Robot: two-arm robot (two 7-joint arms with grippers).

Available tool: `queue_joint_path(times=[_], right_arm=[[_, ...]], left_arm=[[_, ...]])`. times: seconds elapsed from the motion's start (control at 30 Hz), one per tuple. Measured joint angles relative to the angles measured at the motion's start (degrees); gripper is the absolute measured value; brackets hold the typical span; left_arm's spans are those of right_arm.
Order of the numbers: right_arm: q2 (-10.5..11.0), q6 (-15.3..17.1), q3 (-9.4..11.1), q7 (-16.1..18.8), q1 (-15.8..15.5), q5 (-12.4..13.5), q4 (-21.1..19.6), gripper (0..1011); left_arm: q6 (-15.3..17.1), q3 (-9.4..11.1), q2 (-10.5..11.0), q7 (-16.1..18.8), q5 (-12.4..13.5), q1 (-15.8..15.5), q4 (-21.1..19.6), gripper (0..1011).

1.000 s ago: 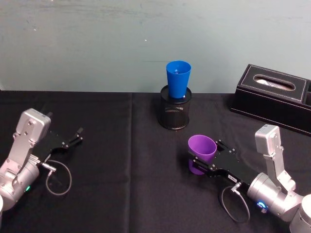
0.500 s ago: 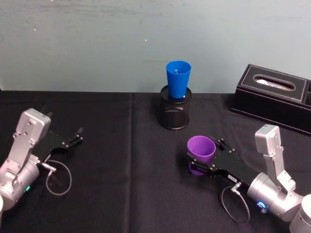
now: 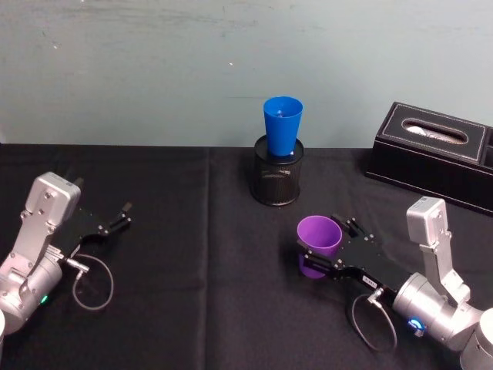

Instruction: Pick up one cup with a gripper and tap it against the other cup.

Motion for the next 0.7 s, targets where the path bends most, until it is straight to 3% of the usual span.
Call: queue_joint_path(times=[0.7], right_arm=[[1.48,-1.05,1.20,0.54,-2.31,1.72,-6.39,1003]], left_arm=[[0.00,0.00,0.00,0.00,0.00,0.00,0.00,1011]])
